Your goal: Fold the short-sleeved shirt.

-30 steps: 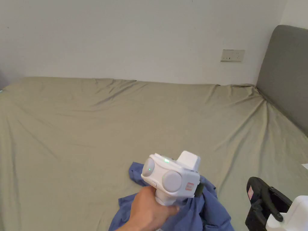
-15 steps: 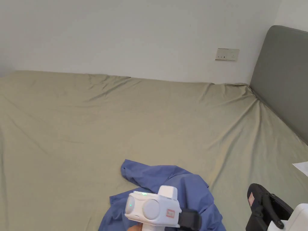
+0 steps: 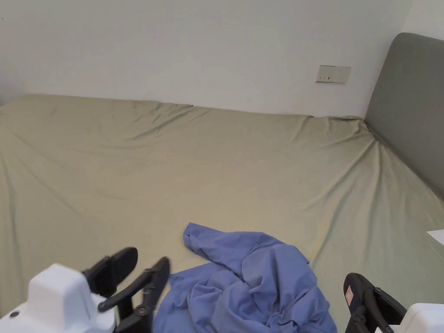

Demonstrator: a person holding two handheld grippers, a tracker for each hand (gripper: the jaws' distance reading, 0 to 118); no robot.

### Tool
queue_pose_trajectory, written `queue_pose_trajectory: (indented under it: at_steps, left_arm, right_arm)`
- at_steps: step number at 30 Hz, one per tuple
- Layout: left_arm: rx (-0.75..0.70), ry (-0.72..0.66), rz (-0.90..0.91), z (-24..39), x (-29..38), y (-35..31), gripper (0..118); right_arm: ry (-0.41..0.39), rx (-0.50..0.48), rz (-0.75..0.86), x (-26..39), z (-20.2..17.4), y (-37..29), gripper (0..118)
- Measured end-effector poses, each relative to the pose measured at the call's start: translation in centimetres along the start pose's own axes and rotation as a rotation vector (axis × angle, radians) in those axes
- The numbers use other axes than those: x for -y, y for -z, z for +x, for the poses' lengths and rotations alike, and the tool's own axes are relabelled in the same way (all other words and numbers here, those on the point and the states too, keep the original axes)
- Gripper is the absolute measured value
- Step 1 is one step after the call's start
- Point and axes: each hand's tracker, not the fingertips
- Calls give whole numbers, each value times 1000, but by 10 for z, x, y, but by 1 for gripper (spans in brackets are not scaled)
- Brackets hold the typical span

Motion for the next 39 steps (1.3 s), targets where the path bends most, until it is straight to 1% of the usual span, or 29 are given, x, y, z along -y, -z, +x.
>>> queue_pose_trajectory:
  at_steps: [1,2,5,7,9,12,17,20,22,23,24,25,26,27,28,29,31,33,35,37,39]
  left_arm:
    - [-34,23,-20,-2,7,-3,0]
    - [-103,30,-35,-1,14,-9,0]
    - [-73,-14,-33,-10,33,-20,0]
    - [-148,-9,-71,-9,42,-19,0]
    - [-135,-6,-86,-14,47,-20,0]
    - [-126,-46,-124,-18,52,-14,0]
    - [-140,-46,-155,-20,54,0,0]
    - [-112,-101,-173,-23,58,15,0]
    - [-59,-174,-285,-29,63,38,0]
    - [-59,-218,-294,-33,72,51,4]
    - [-80,-267,-347,-37,80,67,34]
    - [-79,-328,-415,-44,87,84,71]
    - [-83,-372,-482,-49,100,102,100]
    - [-86,-385,-530,-54,112,117,115]
    - [-115,-405,-562,-57,121,127,112]
    - [-150,-393,-598,-59,127,139,107]
    - [-208,-286,-632,-55,139,158,102]
    - [-216,-152,-690,-44,148,172,99]
    - [-228,-99,-696,-37,157,178,98]
    - [-201,-112,-703,-29,162,178,92]
    - [-167,-107,-742,-22,171,179,82]
  right_arm:
    - [-5,-1,-5,2,-3,0,0]
    - [-7,-5,-7,4,-5,0,0]
    - [-8,-19,-21,7,-10,0,0]
    - [-14,-19,-26,8,-13,0,0]
    - [-20,-18,-28,7,-15,-1,0]
    - [-26,-23,-25,5,-17,-1,0]
    - [-28,-27,-26,4,-19,1,0]
    - [-29,-28,-32,4,-19,3,0]
    - [-22,-35,-37,5,-19,4,0]
    - [-18,-41,-40,6,-19,4,0]
    - [-16,-43,-42,6,-19,5,0]
    - [-15,-45,-43,6,-19,5,0]
    - [-15,-50,-45,5,-20,5,0]
    - [-14,-52,-44,4,-20,4,0]
    - [-13,-56,-41,3,-20,3,0]
    - [-13,-60,-39,2,-20,2,0]
    - [-17,-61,-32,1,-21,1,0]
    - [-18,-64,-33,1,-21,1,0]
    - [-17,-64,-36,1,-20,2,0]
    - [-17,-62,-38,2,-19,2,0]
    - [-18,-58,-41,2,-18,3,0]
